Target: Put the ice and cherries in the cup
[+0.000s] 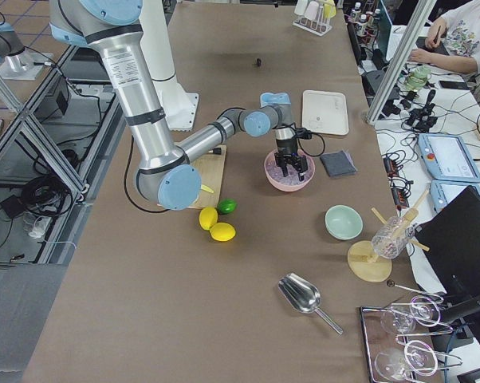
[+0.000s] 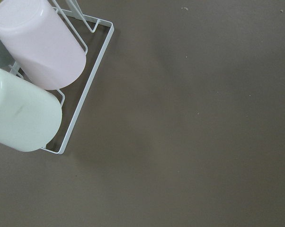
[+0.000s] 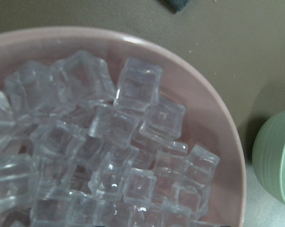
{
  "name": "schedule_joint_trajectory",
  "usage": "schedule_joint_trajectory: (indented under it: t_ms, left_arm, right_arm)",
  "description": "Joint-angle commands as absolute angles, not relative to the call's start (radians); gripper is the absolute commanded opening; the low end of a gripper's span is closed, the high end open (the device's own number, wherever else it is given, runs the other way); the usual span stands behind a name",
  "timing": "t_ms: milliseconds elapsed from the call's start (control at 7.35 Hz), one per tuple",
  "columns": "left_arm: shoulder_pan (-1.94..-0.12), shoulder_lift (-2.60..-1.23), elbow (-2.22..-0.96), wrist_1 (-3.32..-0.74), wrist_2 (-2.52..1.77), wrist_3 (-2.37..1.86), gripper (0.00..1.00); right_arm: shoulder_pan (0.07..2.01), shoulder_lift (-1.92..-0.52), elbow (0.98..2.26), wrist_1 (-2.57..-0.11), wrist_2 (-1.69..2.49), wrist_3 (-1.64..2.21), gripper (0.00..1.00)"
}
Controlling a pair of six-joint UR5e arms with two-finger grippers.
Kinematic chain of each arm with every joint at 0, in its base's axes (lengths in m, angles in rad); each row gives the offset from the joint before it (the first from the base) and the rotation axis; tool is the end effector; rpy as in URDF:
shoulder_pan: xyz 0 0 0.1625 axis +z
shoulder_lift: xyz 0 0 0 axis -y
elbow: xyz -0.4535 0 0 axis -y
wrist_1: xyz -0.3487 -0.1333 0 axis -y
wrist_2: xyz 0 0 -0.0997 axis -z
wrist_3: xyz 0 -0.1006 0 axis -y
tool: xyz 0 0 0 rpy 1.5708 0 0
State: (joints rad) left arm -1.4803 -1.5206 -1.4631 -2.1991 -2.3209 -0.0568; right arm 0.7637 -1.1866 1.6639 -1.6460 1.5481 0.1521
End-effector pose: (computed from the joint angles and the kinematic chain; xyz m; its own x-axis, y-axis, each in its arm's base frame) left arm -0.0243 -0.4479 0.6907 0.7041 0.3228 -0.6324 -0.0406 0.9075 0.4180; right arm -0.3474 -0.5204 0.4763 0.7905 -0.6113 0.0387 0.5513 0.7376 0.3900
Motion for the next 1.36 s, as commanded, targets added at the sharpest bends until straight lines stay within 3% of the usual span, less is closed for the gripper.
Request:
schedule_joint_trajectory:
  t_ms: [0,408,953,1225]
  left_arm:
    - [-1.48,-1.52,-1.457,-2.2,-2.321,-0.057,0.98]
    - [-1.48,-1.52,-1.456,-2.2,-2.321,-0.057,0.98]
    - [-1.48,-1.52,-1.453,-2.201,-2.321,-0.057,0.98]
    - [-1.48,-1.52,-1.45,-2.201,-2.321,-0.057,0.98]
  right_arm:
    - [0.75,-1.187,1.664,-1.646,1.519,0.16,0.67]
    - [0.744,-1.186,1.664,-1.646,1.516,0.161,0.56]
    - [0.744,-1.184,1.672,-1.646,1.516,0.164,0.22]
    - [0.744,-1.184,1.677,-1.646,1.516,0.164,0.16]
